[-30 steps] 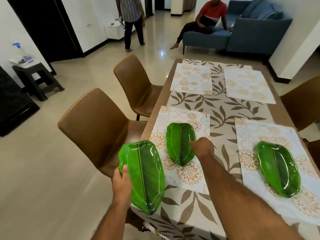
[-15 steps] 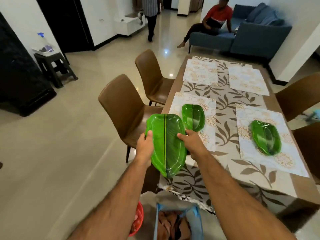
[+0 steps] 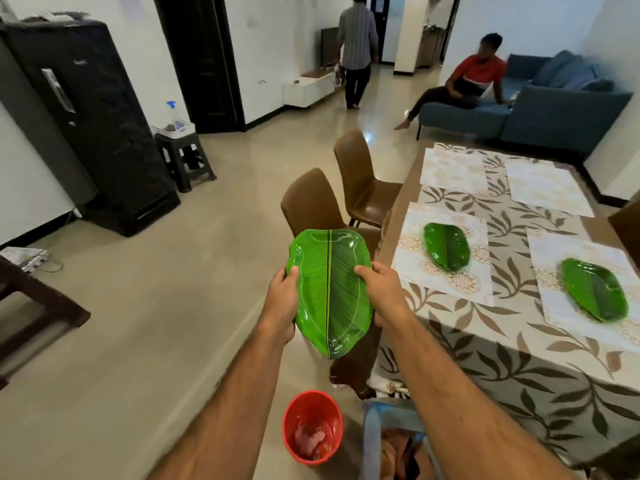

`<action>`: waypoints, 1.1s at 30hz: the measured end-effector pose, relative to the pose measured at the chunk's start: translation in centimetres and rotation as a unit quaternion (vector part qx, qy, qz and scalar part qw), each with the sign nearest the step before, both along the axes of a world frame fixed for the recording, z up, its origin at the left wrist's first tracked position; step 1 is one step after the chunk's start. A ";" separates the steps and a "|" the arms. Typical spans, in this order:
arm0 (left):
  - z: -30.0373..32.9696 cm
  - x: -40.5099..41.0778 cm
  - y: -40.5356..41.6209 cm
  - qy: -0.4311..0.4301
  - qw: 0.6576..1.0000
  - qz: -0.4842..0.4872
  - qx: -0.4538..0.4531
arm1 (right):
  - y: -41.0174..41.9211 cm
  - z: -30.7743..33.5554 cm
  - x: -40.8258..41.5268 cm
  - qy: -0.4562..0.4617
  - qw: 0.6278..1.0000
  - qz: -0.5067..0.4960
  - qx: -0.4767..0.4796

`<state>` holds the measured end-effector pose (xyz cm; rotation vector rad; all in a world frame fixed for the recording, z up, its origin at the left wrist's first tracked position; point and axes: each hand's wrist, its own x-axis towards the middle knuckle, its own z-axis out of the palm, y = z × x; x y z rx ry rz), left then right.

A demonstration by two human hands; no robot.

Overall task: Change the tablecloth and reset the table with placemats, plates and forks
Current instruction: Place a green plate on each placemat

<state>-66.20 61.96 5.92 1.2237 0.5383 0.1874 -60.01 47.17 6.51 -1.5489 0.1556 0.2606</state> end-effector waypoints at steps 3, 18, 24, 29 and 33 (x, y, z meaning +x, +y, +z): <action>0.0 -1.7 5.9 -0.007 1.000 0.013 -0.009 | 6.0 0.3 -1.0 -0.011 1.000 0.018 -0.001; 2.8 -2.5 35.5 -0.030 0.999 -0.022 -0.018 | 34.8 1.1 -1.4 -0.004 0.994 0.026 0.105; 1.8 6.4 42.1 -0.032 0.999 -0.008 -0.019 | 40.9 1.0 6.9 -0.018 0.995 0.027 0.099; 1.2 18.1 46.2 -0.020 0.999 -0.028 -0.021 | 44.9 1.0 17.5 -0.030 0.997 -0.001 0.068; 2.9 29.4 48.5 -0.033 0.998 -0.048 -0.021 | 46.9 2.7 28.0 -0.046 0.998 -0.017 0.046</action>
